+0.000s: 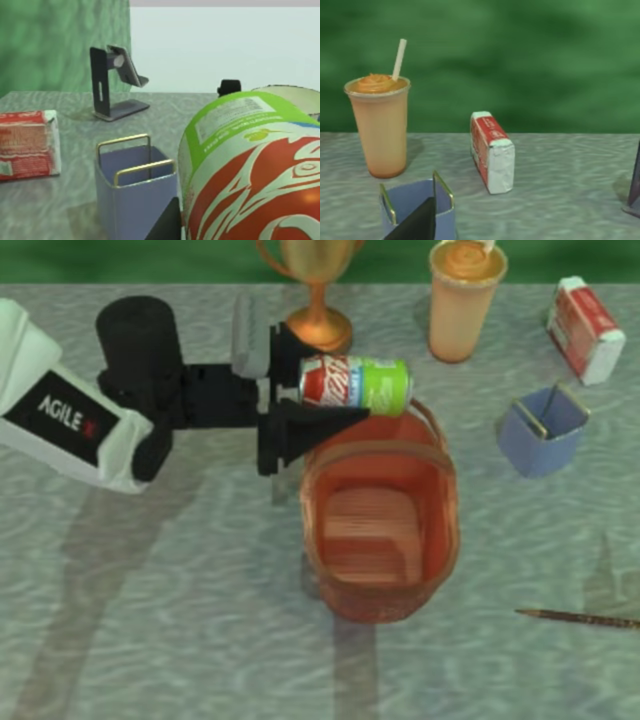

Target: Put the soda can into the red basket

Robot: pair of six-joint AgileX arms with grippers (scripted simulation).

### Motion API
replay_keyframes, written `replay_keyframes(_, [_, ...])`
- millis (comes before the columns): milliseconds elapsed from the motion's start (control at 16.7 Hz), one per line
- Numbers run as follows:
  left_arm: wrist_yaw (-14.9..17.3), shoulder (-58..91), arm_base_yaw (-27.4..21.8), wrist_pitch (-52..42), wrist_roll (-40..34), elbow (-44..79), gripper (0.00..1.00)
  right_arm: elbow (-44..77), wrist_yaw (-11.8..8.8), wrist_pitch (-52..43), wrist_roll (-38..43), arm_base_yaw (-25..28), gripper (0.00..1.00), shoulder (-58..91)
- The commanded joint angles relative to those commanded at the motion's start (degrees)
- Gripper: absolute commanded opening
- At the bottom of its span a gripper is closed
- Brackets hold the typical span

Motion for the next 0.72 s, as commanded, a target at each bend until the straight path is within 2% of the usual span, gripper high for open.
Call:
replay_keyframes(660, [0.0, 0.0, 0.0, 0.0, 0.0, 0.0, 0.98, 0.0, 0.0, 0.0, 0.0, 0.0, 1.0, 0.0])
replay_keyframes(720, [0.0, 0.0, 0.0, 0.0, 0.0, 0.0, 1.0, 0.0, 0.0, 0.0, 0.0, 0.0, 1.0, 0.0])
